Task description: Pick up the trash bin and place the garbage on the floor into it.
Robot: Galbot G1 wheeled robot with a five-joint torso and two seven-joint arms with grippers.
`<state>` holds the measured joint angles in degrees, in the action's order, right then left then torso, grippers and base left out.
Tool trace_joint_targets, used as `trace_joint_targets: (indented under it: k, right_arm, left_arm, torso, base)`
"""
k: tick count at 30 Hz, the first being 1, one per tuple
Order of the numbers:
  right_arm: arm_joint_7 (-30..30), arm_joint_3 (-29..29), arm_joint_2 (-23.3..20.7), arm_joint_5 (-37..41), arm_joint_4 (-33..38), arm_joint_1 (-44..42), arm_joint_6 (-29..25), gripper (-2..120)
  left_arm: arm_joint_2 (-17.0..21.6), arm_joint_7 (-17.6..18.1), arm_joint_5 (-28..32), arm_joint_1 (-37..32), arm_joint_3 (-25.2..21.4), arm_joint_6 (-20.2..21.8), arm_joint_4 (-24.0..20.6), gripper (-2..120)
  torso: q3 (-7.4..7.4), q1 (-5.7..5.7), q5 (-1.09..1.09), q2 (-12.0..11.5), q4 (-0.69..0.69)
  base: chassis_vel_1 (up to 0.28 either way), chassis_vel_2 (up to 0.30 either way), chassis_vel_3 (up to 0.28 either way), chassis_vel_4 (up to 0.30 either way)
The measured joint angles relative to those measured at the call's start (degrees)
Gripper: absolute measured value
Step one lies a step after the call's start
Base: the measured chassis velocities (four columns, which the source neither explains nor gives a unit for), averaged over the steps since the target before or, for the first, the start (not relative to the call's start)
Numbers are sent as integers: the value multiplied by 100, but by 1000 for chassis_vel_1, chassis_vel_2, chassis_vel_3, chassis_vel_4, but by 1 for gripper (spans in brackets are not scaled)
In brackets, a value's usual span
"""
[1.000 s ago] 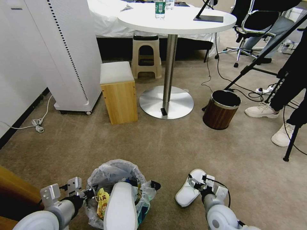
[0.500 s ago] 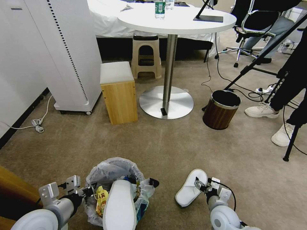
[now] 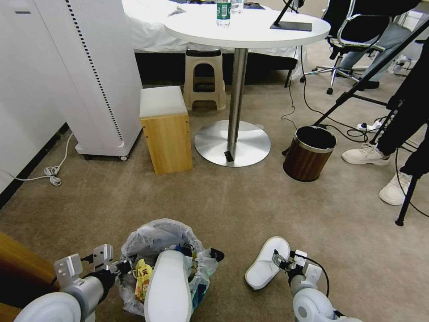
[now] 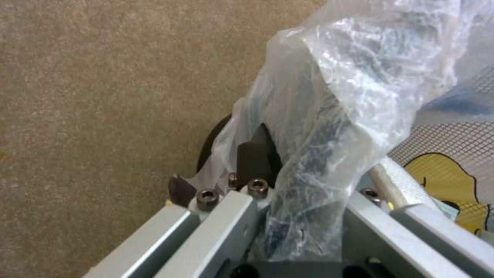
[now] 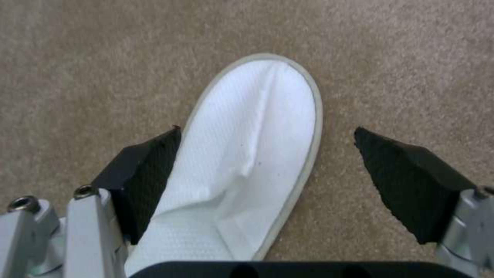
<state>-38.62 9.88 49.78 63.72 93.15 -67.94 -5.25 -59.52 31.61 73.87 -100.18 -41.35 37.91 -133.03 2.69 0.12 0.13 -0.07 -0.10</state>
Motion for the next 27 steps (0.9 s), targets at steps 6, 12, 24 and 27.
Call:
trace_joint_targets:
  k: [6,12,24,27]
  right_arm:
    - [65,61,65,-34,-230,9,138,85]
    - [143,82,78,25,-384,74,256,85]
    - [244,192,155,26,-507,150,339,87]
    - [239,210,182,28,-506,183,345,87]
  left_arm:
    - [15,31,53,7,-29,-7,-28,0]
    - [31,36,78,0,-58,-10,-30,0]
    - [42,42,92,-16,-58,-20,-52,0]
    - [42,44,91,-34,-63,-20,-66,0]
  torso:
    - [0,0,0,0,0]
    - [0,0,-1,0,0]
    - [0,0,0,0,-1]
    - [0,0,-1,0,0]
  base:
    - [0,0,0,0]
    - [0,0,0,0]
    - [0,0,0,0]
    - [0,0,0,0]
